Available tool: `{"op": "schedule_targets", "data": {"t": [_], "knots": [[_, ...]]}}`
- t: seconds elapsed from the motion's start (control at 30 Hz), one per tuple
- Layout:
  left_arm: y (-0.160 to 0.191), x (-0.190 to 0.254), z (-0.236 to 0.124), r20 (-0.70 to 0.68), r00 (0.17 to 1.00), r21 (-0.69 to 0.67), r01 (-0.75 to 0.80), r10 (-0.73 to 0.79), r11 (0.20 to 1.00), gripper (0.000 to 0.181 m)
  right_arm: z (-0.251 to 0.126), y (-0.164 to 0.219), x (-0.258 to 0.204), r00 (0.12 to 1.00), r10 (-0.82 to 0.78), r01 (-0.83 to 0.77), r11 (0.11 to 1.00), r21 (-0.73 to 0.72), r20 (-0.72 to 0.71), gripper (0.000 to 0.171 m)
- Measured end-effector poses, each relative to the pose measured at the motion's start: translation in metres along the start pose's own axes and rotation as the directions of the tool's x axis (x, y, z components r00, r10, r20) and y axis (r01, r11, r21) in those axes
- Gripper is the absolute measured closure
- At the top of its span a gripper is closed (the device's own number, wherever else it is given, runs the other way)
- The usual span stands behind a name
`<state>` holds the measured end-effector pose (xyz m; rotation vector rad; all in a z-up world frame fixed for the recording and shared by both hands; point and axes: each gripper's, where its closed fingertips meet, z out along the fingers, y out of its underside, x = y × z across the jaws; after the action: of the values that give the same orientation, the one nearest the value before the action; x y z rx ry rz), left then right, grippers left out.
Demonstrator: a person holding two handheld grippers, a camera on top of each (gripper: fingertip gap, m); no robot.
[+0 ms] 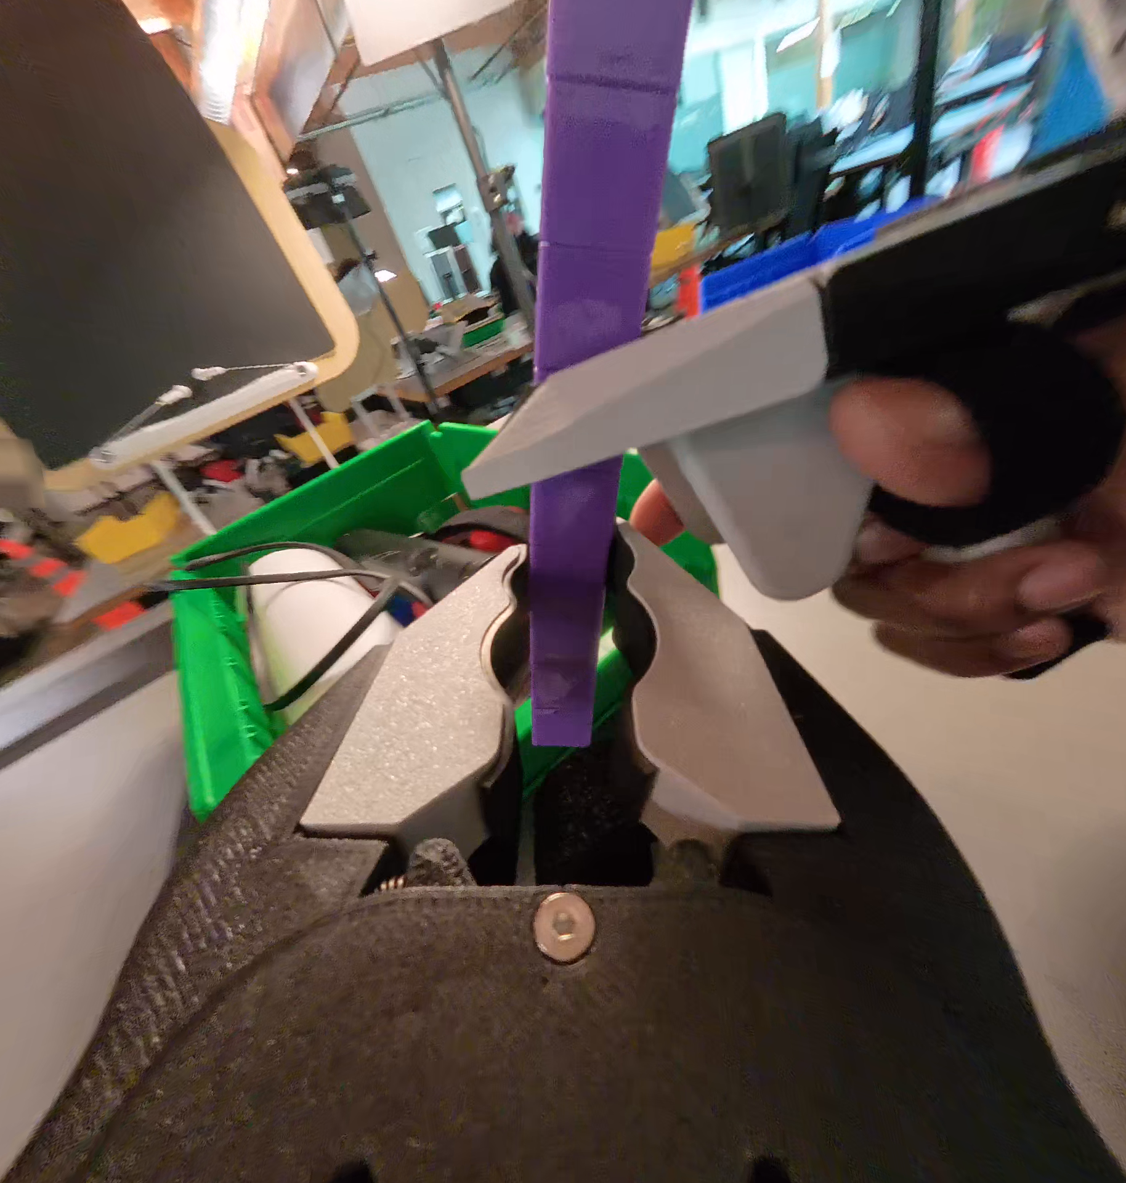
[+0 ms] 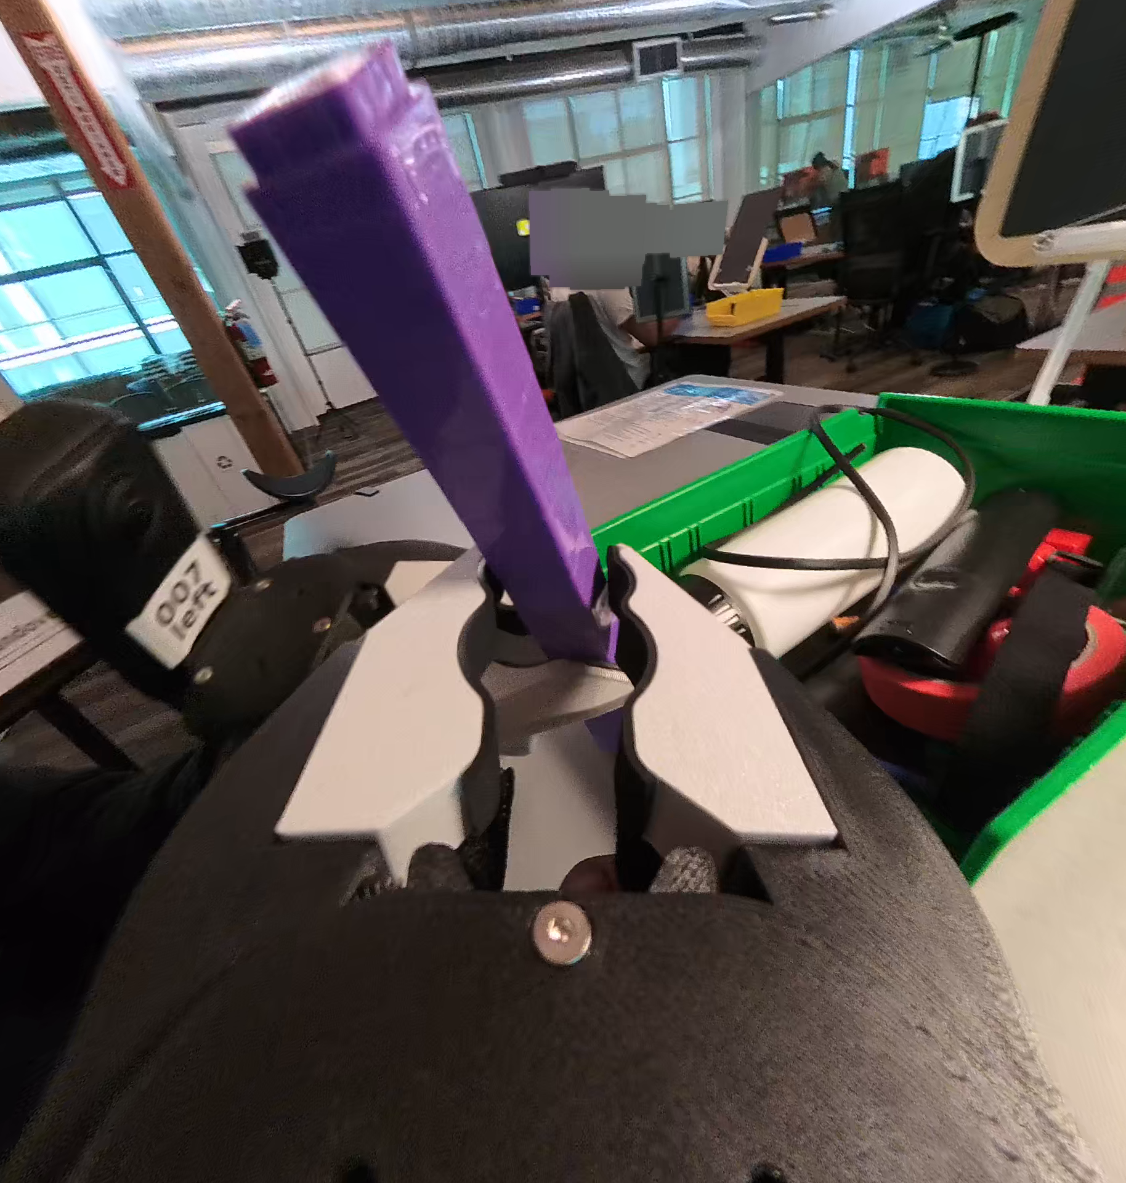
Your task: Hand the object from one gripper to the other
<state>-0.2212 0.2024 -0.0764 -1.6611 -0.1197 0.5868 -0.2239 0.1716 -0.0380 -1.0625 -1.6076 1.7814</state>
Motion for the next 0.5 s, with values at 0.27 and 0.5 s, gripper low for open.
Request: {"op": "schedule_targets", "data": {"t": [0.27,0.5], "knots": [[-0.029,0.024,-0.019,-0.439,0.809,0.068,0.463,-0.39,0.884,0.158,-0.011,-0.006,-0.018,0.977,0.028,-0.037,0.998,0.04,0.213,0.114],[-0.025,0.061,-0.028,-0.608,0.698,-0.043,0.447,-0.378,0.894,0.156,-0.021,0.004,-0.033,0.95,-0.022,0.019,1.0,0.01,0.312,0.135]]}}
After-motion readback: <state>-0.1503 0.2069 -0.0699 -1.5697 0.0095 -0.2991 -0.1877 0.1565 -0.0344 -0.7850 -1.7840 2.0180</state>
